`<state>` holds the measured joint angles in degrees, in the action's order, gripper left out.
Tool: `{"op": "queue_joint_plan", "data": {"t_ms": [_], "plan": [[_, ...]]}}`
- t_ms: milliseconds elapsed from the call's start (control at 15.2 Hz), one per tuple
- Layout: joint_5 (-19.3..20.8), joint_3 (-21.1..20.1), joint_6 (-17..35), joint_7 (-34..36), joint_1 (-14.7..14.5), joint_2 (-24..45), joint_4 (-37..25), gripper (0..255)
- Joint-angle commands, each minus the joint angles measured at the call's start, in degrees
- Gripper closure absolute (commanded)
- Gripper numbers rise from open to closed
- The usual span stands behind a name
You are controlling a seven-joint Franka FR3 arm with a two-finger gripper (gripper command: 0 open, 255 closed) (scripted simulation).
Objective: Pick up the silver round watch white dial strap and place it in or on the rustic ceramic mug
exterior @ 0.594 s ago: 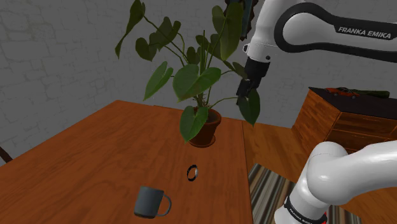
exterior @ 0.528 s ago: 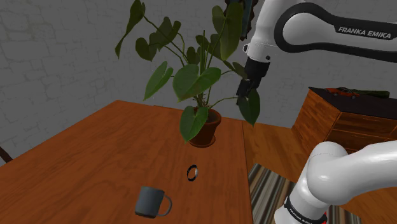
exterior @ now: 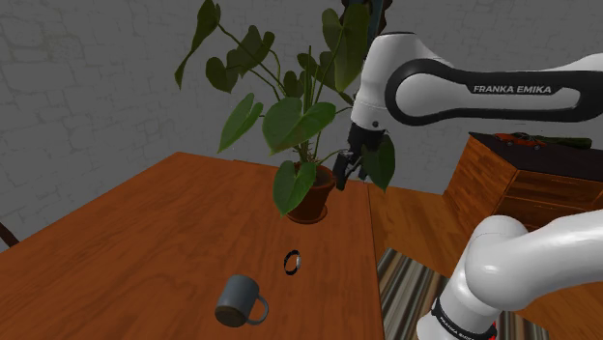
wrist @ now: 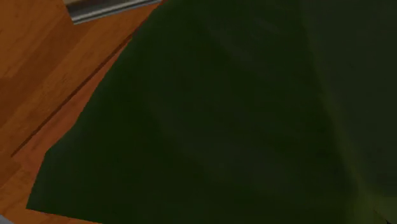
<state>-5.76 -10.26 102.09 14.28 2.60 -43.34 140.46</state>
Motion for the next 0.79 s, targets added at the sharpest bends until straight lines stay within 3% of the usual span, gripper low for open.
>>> {"op": "queue_joint_plan", "data": {"t_ms": [0,726], "plan": [[-1.7,-2.4,3.4,4.4,0.2,1.7,1.9,0],[-7.7,-14.4,23.1,25.9,2.7,18.4,5.6,0]]}}
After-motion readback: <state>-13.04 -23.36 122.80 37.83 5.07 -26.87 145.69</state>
